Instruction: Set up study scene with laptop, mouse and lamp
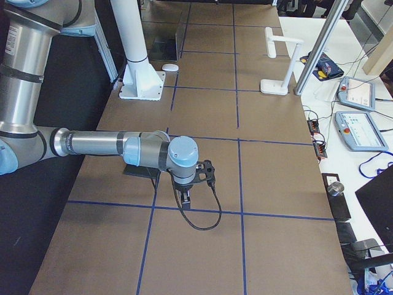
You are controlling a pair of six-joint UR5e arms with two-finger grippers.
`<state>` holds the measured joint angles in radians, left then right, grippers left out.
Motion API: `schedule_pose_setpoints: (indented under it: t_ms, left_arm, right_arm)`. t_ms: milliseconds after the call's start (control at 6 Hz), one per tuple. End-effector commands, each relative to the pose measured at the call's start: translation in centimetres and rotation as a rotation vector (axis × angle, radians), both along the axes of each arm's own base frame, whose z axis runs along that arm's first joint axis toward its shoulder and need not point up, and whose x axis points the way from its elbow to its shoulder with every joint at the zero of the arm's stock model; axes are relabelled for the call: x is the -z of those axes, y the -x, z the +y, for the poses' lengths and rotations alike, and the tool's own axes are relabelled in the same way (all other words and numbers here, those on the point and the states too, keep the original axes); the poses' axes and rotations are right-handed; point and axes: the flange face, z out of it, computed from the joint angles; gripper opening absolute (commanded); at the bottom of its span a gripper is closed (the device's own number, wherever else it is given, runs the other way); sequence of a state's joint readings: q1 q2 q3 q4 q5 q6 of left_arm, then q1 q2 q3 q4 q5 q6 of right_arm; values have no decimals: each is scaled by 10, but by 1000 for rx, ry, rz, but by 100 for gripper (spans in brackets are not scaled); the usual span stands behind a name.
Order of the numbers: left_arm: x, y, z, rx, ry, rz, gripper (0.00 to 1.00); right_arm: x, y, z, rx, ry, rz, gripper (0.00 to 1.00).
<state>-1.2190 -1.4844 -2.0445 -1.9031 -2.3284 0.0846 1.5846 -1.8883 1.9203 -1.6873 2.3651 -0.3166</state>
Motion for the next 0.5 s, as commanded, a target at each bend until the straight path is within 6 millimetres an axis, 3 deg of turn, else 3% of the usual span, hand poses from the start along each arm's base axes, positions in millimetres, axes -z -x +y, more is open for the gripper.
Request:
schedule_pose_setpoints:
  t_ms: [0,167,333]
  left_arm:
    - [72,-79,50,-141,-38,109,100]
    - [99,-97,77,-221,-97,140,100]
    - [101,-104,119,-348,-169,132,99]
  right_arm:
    - [-1,0,0,1,1,0,100]
    - [-1,0,0,1,1,0,100]
    - [-1,0,0,0,2,0,100]
